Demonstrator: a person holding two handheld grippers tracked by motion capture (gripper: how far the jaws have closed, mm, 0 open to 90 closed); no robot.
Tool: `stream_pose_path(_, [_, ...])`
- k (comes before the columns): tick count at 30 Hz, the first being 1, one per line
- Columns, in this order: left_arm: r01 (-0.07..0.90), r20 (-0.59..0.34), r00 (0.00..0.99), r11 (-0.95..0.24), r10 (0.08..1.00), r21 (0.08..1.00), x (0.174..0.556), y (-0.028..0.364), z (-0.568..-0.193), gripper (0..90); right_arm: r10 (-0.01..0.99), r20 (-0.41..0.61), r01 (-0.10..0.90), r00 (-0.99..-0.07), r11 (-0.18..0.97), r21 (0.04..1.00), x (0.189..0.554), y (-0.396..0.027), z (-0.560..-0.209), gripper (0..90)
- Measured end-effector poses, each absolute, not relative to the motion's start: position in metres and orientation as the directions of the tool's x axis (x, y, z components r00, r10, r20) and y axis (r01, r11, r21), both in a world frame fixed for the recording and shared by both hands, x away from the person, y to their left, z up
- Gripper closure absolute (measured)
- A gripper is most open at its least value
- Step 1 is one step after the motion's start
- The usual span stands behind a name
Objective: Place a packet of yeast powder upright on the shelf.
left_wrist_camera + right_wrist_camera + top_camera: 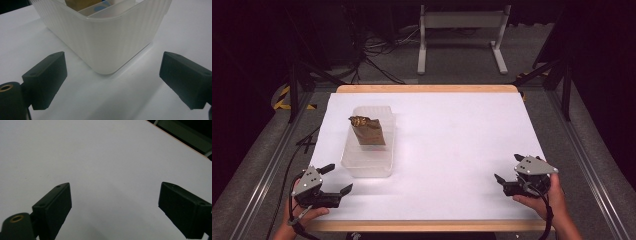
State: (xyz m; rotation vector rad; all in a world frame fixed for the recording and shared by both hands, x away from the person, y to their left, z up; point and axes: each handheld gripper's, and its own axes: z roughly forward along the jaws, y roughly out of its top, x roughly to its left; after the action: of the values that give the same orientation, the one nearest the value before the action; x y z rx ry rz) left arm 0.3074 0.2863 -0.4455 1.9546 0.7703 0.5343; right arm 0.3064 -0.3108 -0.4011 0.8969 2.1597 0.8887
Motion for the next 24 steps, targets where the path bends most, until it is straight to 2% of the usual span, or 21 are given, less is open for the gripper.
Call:
stream_pose_path(12, [0.300, 0.046, 0.708, -0.359, 0.704, 0.884, 0.309, 0.286, -0.445, 8.5, 0.822, -0.266, 0.363, -0.503, 0.480, 0.798, 0.292, -0.336, -0.415, 8.8])
stream_pose_path(24, [0.301, 0.040, 0.698, -0.344, 0.715, 0.889, 0.315, 0.289, -0.445, 8.4, 0.837, -0.254, 0.342, -0.485, 0.449, 0.825, 0.282, -0.347, -0.430, 8.4])
